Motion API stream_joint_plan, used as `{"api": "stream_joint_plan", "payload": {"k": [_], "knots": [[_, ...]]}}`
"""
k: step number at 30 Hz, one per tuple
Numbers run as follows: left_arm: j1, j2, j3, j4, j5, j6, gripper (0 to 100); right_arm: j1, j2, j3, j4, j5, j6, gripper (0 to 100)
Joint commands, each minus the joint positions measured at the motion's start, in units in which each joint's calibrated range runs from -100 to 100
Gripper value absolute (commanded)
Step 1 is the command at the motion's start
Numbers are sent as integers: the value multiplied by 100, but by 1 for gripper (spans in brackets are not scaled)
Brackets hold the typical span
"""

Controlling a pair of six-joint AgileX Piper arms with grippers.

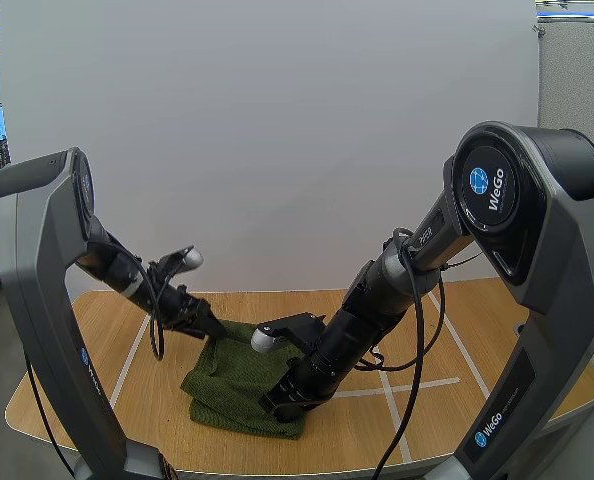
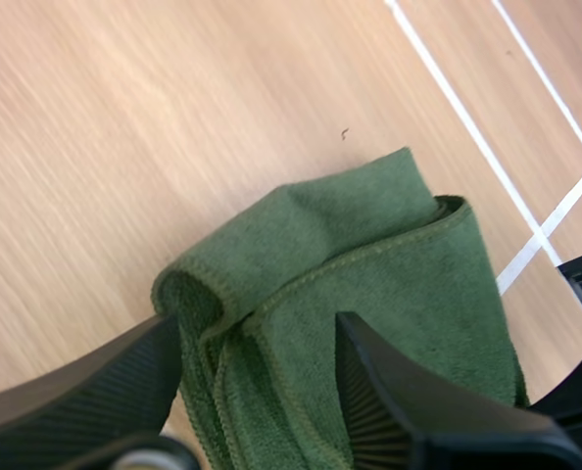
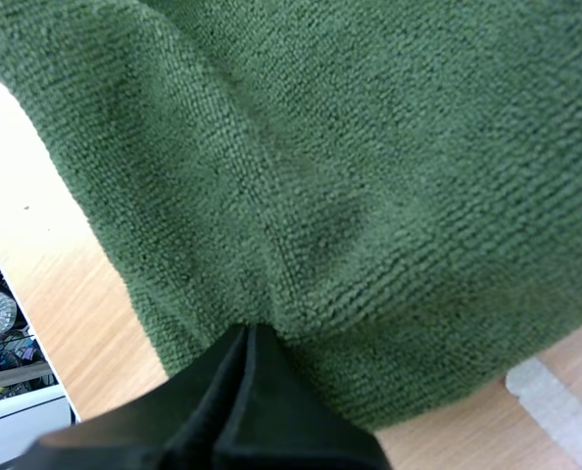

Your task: Fold the towel

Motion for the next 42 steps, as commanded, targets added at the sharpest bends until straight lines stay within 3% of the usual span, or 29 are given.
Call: {"api": "stream_joint_plan", "payload": {"k": [1, 4, 7, 9, 12, 23, 26, 32, 42], "knots": [[2, -125, -51, -73, 236, -75, 77, 15, 17, 70, -41, 86, -62, 0], [2, -125, 74, 3, 236, 20, 77, 15, 17, 70, -41, 82, -62, 0], [-93, -125, 281, 85, 236, 160, 77, 15, 17, 70, -41, 5, -62, 0], [-230, -125, 466, 201, 236, 193, 77, 15, 17, 70, -41, -31, -62, 0], [-295, -85, 602, 213, -461, 183, 77, 15, 17, 70, -41, -31, -62, 0], [-295, 267, 616, 197, -971, 183, 76, 15, 17, 70, -41, -31, -62, 0], [-295, 267, 563, 178, -971, 183, 59, 15, 17, 70, -41, -31, -62, 0], [-295, 267, 348, 43, -493, 183, 1, 15, 17, 70, -82, -28, -62, 0], [-295, 267, -137, -84, -608, 183, 0, 15, 17, 70, -147, 236, -62, 0]]}}
